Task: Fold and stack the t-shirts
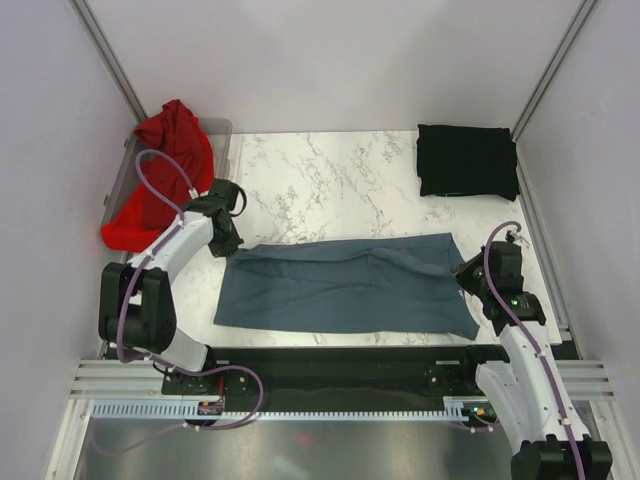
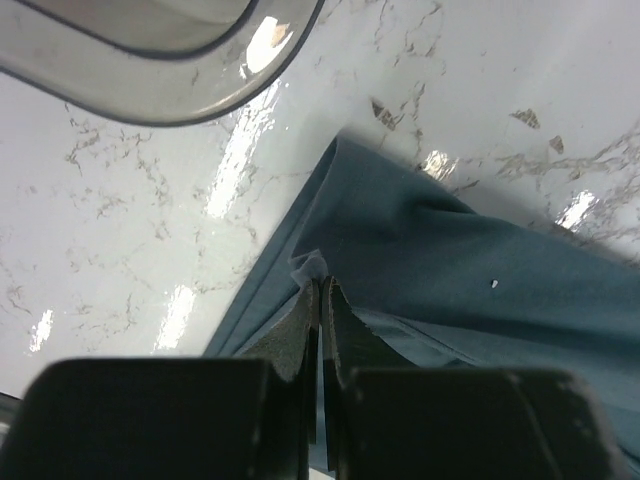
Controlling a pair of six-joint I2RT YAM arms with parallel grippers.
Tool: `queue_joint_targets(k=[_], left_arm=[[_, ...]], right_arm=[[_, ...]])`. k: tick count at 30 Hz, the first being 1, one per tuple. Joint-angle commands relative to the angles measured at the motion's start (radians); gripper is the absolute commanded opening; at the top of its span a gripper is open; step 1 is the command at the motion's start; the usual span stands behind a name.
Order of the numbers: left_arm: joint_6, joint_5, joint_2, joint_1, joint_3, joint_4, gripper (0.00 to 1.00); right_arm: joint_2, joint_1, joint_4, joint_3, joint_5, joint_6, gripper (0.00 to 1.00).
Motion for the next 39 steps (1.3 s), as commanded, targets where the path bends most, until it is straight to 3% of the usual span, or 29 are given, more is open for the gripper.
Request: queue_joint_targets(k=[1,12,14,15,16,18,22,25,27,29,32,35,39], left_arm=[[-0.023,-0.018,-0.072,0.006,-0.037,0.051,0.02],[-0.058,-0.018,-0.149,0.005,-0.138,0.08,0.06],[-0.08,-0.018,-0.171,0.005,-0.165,0.083,0.11],[-0.083,-0.01,-0.192,0.005,-0.172,0.083,0.3],[-0.089,-0.009,-0.206,0.006,-0.179,0.083,0.55],[-0.092,-0.009,-0.233,0.005,-0.205,0.08,0.99],[-0.086,-0.038,-0.356,0.005,-0.224,0.068,1.0],[-0.063,-0.041,-0.402,-0.011,-0.207,0.072,1.0],[-0.051,-0.067,-0.395,-0.072,-0.173,0.085,1.0],[-0.037,-0.068,-0.32,-0.165,-0.132,0.102,1.0],[-0.029,-0.055,-0.136,-0.26,-0.062,0.106,0.99],[-0.024,-0.049,-0.01,-0.313,-0.012,0.108,0.99],[-0.015,-0.053,0.151,-0.321,0.019,0.117,0.99]], right_arm=[[-0.043,-0.007,-0.043,0.0,0.128,0.089,0.0],[-0.169,-0.013,-0.149,-0.064,0.303,0.215,0.01],[-0.177,-0.015,-0.148,-0.077,0.3,0.222,0.15],[-0.18,-0.015,-0.148,-0.08,0.301,0.225,0.41],[-0.183,-0.015,-0.149,-0.08,0.303,0.225,0.58],[-0.207,-0.016,-0.166,-0.056,0.327,0.227,0.72],[-0.306,-0.016,-0.163,0.003,0.343,0.192,0.77],[-0.289,-0.016,-0.076,0.004,0.202,0.127,0.77],[-0.17,-0.013,0.009,-0.029,0.01,0.113,0.76],[-0.012,-0.001,0.094,-0.063,-0.088,0.133,0.77],[0.171,0.144,0.2,-0.106,-0.096,0.152,0.79],[0.338,0.206,0.23,-0.089,-0.079,0.161,0.82],[0.446,0.241,0.276,-0.078,-0.052,0.176,0.83]])
